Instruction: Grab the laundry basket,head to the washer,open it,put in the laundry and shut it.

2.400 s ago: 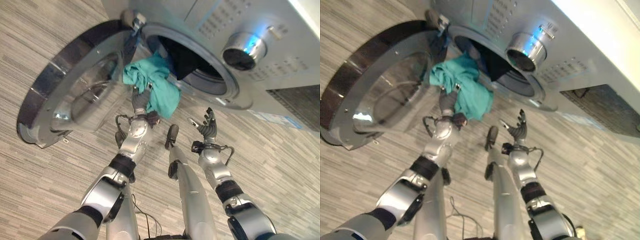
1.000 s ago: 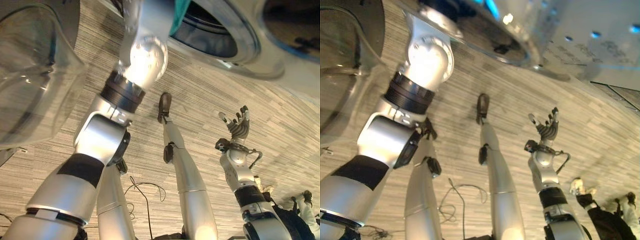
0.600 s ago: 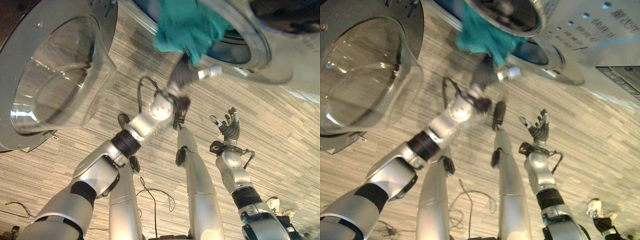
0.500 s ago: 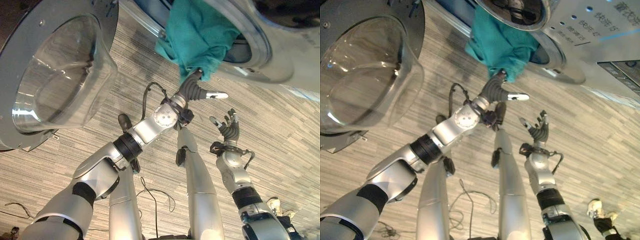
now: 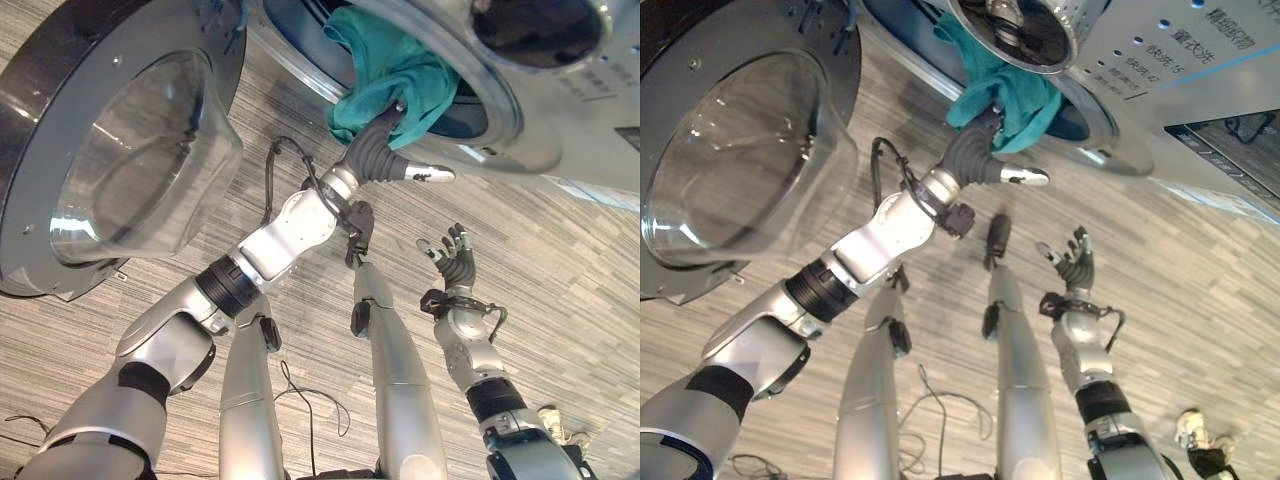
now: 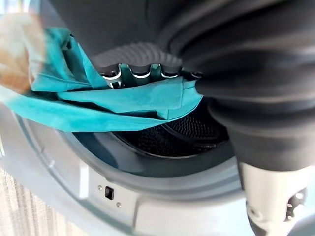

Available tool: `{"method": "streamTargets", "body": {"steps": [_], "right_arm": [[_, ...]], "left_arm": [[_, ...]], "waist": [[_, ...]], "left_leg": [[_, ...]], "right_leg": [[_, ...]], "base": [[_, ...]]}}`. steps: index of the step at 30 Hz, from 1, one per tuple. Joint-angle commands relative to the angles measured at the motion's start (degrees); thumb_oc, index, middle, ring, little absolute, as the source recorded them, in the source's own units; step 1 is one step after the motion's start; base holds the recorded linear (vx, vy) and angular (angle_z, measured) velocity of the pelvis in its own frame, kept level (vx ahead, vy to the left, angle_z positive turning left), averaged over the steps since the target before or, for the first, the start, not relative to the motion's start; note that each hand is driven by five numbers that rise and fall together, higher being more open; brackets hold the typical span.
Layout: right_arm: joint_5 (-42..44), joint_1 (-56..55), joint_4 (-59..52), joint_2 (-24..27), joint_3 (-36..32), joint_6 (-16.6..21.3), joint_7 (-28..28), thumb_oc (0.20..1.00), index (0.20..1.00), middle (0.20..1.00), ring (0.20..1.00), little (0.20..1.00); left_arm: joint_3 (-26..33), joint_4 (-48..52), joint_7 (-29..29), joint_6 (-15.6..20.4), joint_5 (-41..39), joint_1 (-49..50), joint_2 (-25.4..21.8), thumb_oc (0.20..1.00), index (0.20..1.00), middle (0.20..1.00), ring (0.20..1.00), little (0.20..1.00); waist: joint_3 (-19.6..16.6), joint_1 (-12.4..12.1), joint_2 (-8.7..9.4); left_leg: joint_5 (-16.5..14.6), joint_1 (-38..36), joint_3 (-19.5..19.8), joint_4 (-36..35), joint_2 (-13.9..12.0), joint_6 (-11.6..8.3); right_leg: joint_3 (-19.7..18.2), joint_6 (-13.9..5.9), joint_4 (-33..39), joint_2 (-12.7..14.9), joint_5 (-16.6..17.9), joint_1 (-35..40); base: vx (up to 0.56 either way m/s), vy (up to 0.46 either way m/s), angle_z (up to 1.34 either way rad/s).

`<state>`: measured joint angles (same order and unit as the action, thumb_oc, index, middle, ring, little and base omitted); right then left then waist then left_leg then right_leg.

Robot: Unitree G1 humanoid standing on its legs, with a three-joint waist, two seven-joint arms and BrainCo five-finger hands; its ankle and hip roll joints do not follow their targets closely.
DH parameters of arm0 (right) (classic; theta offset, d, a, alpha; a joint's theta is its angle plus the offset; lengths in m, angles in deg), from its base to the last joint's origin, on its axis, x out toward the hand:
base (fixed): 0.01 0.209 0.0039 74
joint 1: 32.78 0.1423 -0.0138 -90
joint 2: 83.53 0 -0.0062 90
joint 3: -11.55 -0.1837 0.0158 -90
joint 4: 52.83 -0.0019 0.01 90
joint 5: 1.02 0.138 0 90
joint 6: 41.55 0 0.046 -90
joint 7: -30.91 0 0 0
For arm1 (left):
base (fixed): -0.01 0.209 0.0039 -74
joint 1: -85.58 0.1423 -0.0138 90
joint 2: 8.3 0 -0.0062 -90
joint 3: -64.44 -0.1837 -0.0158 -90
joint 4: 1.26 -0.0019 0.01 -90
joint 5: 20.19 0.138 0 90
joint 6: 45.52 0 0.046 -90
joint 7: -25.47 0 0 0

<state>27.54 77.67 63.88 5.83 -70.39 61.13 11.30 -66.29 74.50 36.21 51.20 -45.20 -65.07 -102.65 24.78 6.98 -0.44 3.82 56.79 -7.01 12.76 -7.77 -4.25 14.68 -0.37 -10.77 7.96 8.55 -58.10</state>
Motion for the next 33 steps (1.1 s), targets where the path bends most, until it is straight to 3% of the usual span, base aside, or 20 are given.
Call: {"method": "streamTargets", "body": {"steps": [1,2,3,5,6,8,9,12,13,14,15,16,17,19,20,21,22,23,29,33], "right_arm": [[2.41,-4.82,-4.44,1.11,-1.04,2.13,1.0,1.0,1.0,1.0,1.0,1.0],[2.68,-4.18,-4.13,1.21,-1.18,2.36,0.69,1.0,1.0,1.0,1.0,1.0],[3.03,-1.88,-3.58,1.11,-1.07,2.89,-0.63,1.0,1.0,1.0,1.0,1.0],[3.67,-0.07,-3.2,0.85,-0.98,3.19,-1.17,1.0,1.0,1.0,1.0,1.0],[5.44,3.0,-2.51,0.24,1.19,4.06,-1.8,1.0,1.0,1.0,1.0,1.0],[5.62,3.75,-2.91,0.53,1.78,4.55,-1.88,1.0,1.0,1.0,1.0,1.0],[5.52,3.91,-3.39,0.64,2.34,4.98,-2.35,1.0,1.0,1.0,1.0,1.0],[6.06,3.92,-4.84,0.74,3.56,5.25,-3.17,1.0,1.0,1.0,1.0,1.0],[5.95,3.35,-6.88,1.02,4.2,5.18,-3.71,1.0,1.0,1.0,1.0,1.0],[5.74,2.4,-8.11,1.24,4.08,4.8,-4.28,1.0,1.0,1.0,1.0,1.0],[5.72,2.38,-8.17,1.27,4.07,4.77,-4.31,1.0,1.0,1.0,1.0,1.0],[4.52,0.98,-8.93,1.74,3.87,4.69,-4.93,1.0,1.0,1.0,1.0,1.0],[3.45,-0.26,-9.13,2.7,1.99,4.62,-5.75,1.0,1.0,1.0,1.0,1.0],[3.41,-2.62,-8.93,4.85,-1.69,5.73,-6.13,1.0,1.0,1.0,1.0,1.0],[3.4,-2.62,-8.93,4.84,-1.72,5.72,-6.13,1.0,1.0,1.0,1.0,1.0],[2.86,-4.5,-9.49,8.95,-5.23,7.4,-6.31,1.0,1.0,1.0,1.0,1.0],[2.43,-5.06,-9.88,10.2,-6.67,7.99,-6.13,1.0,1.0,1.0,1.0,1.0],[2.12,-5.15,-8.9,9.74,-6.41,8.97,-5.58,1.0,1.0,1.0,1.0,1.0],[4.19,-7.27,-6.55,9.05,-4.53,10.22,-2.83,1.0,1.0,1.0,1.0,1.0],[3.98,-8.06,-7.31,10.23,-1.99,10.21,-0.82,1.0,1.0,1.0,1.0,1.0]], "left_arm": [[2.36,-0.12,2.75,4.95,-3.26,0.1,3.37,1.0,1.0,1.0,1.0,1.0],[2.1,-1.88,3.08,4.2,-0.93,-0.87,4.44,1.0,1.0,1.0,1.0,1.0],[1.05,-11.31,5.47,0.1,7.9,-6.08,8.68,1.0,1.0,1.0,1.0,1.0],[1.4,-18.59,6.59,-1.35,9.93,-10.47,11.95,1.0,1.0,1.0,1.0,1.0],[1.18,-32.87,11.72,-4.21,15.08,-22.27,16.36,1.0,1.0,1.0,1.0,1.0],[1.35,-37.82,13.55,-5.18,17.0,-26.47,17.49,1.0,1.0,1.0,1.0,1.0],[3.58,-43.6,16.63,-5.88,15.47,-29.23,19.26,1.0,1.0,1.0,1.0,1.0],[8.47,-49.92,17.82,-4.44,7.07,-35.87,21.69,1.0,1.0,1.0,1.0,1.0],[9.93,-52.07,18.66,-4.0,3.32,-40.57,21.58,1.0,1.0,1.0,1.0,1.0],[12.24,-51.95,19.44,-2.29,-1.93,-42.36,21.41,1.0,1.0,1.0,1.0,1.0],[12.27,-52.0,19.41,-2.26,-1.95,-42.41,21.42,1.0,1.0,1.0,1.0,1.0],[14.5,-46.39,21.06,1.93,-8.93,-44.42,20.45,1.0,1.0,1.0,1.0,1.0],[13.79,-41.04,21.67,3.57,-10.13,-45.52,16.97,1.0,1.0,1.0,1.0,1.0],[5.47,-39.48,24.41,-1.97,6.83,-47.97,11.8,1.0,1.0,1.0,1.0,1.0],[5.46,-39.44,24.44,-2.01,6.86,-47.96,11.82,1.0,1.0,1.0,1.0,1.0],[-10.11,-45.67,24.25,-9.74,32.64,-56.47,7.22,1.0,1.0,1.0,1.0,1.0],[-19.53,-47.67,20.94,-12.32,45.83,-60.54,6.34,1.0,1.0,1.0,1.0,1.0],[-22.77,-50.59,20.13,-12.14,53.66,-56.51,5.69,1.0,1.0,1.0,1.0,1.0],[-31.93,-48.22,12.32,-9.0,70.44,-49.95,0.32,1.0,1.0,1.0,1.0,1.0],[-30.23,-48.03,11.67,-12.15,72.95,-45.98,0.39,1.0,1.0,1.0,1.0,1.0]], "waist": [[-2.67,-0.7,-0.75],[-2.64,-0.72,-0.76],[-2.66,-0.2,-0.47],[-2.58,0.13,-0.41],[-3.23,1.51,0.18],[-3.2,2.21,0.4],[-3.33,3.09,0.71],[-3.46,4.79,1.0],[-3.5,6.57,1.75],[-3.53,7.55,2.31],[-3.51,7.52,2.31],[-3.49,8.44,2.79],[-3.65,8.96,2.74],[-3.62,9.19,2.63],[-3.61,9.16,2.65],[-3.82,9.44,1.91],[-3.51,9.37,1.66],[-3.22,9.5,1.54],[-4.47,8.96,0.8],[-4.38,7.57,0.61]], "left_leg": [[0.77,0.83,-0.03,-6.16,3.52,2.61],[0.8,0.93,0.03,-6.26,3.54,2.56],[0.74,1.24,0.05,-6.34,3.36,2.49],[0.65,1.57,0.01,-6.16,3.27,2.47],[0.35,2.14,-0.21,-5.63,2.97,2.49],[0.13,2.35,-0.43,-5.33,2.83,2.46],[-0.08,2.53,-0.61,-5.1,2.61,2.42],[-0.29,2.84,-1.21,-4.7,2.21,2.29],[-0.42,2.88,-2.13,-4.74,1.53,2.16],[-0.65,2.72,-2.66,-4.52,1.18,2.17],[-0.66,2.69,-2.7,-4.52,1.17,2.17],[-1.18,2.49,-3.35,-4.11,0.68,2.41],[-1.62,2.17,-3.44,-3.76,0.47,2.61],[-1.85,1.81,-3.56,-3.59,0.27,2.85],[-1.83,1.79,-3.58,-3.62,0.26,2.85],[-2.17,1.41,-3.71,-3.76,-0.05,2.94],[-2.22,1.42,-3.64,-3.72,-0.18,2.99],[-2.51,1.05,-3.56,-3.55,-0.25,2.96],[-3.01,0.59,-3.1,-3.36,0.11,3.01],[-2.92,0.19,-2.75,-3.83,0.23,2.99]], "right_leg": [[-0.25,-2.12,-8.67,-3.59,-20.02,5.31],[-0.36,-2.15,-8.66,-3.59,-20.08,5.18],[-0.75,-2.18,-8.85,-3.61,-20.29,4.75],[-0.85,-2.15,-9.08,-3.59,-20.41,4.39],[-1.17,-1.91,-9.42,-3.87,-20.43,3.88],[-1.5,-1.91,-9.62,-3.98,-20.31,3.6],[-1.91,-2.05,-9.6,-4.05,-20.02,3.36],[-2.72,-2.31,-9.32,-4.3,-19.46,3.15],[-3.32,-2.59,-8.42,-4.77,-18.86,3.37],[-3.62,-2.68,-8.21,-4.95,-18.68,3.63],[-3.65,-2.68,-8.21,-4.95,-18.68,3.64],[-3.73,-2.79,-8.06,-5.0,-18.67,4.0],[-3.73,-2.79,-8.02,-5.12,-18.76,4.27],[-3.71,-2.88,-7.29,-5.03,-18.65,4.76],[-3.72,-2.88,-7.27,-5.04,-18.63,4.77],[-4.03,-3.17,-6.91,-4.98,-18.76,4.85],[-4.11,-3.21,-7.02,-4.96,-18.8,4.73],[-4.06,-3.11,-7.3,-5.03,-19.07,4.89],[-4.23,-2.76,-7.5,-5.32,-19.39,5.05],[-4.2,-2.82,-7.55,-5.25,-19.68,5.16]], "base": [[0.0,-0.008,0.05],[0.0,-0.014,0.04],[0.0,-0.005,0.04],[0.0,-0.004,0.09],[0.0,0.01,0.09],[0.0,0.023,0.05],[0.01,0.039,-0.01],[0.0,0.048,-0.05],[0.01,0.039,-0.05],[0.01,0.038,-0.16],[0.03,-0.031,-0.27],[0.04,-0.06,-0.39],[0.04,-0.073,-0.34],[0.02,-0.031,-0.2],[0.02,0.009,-0.1],[0.02,0.01,-0.05],[0.03,0.012,-0.03],[0.0,0.001,-0.04],[0.0,0.007,-0.02],[0.01,-0.01,-0.05]]}}
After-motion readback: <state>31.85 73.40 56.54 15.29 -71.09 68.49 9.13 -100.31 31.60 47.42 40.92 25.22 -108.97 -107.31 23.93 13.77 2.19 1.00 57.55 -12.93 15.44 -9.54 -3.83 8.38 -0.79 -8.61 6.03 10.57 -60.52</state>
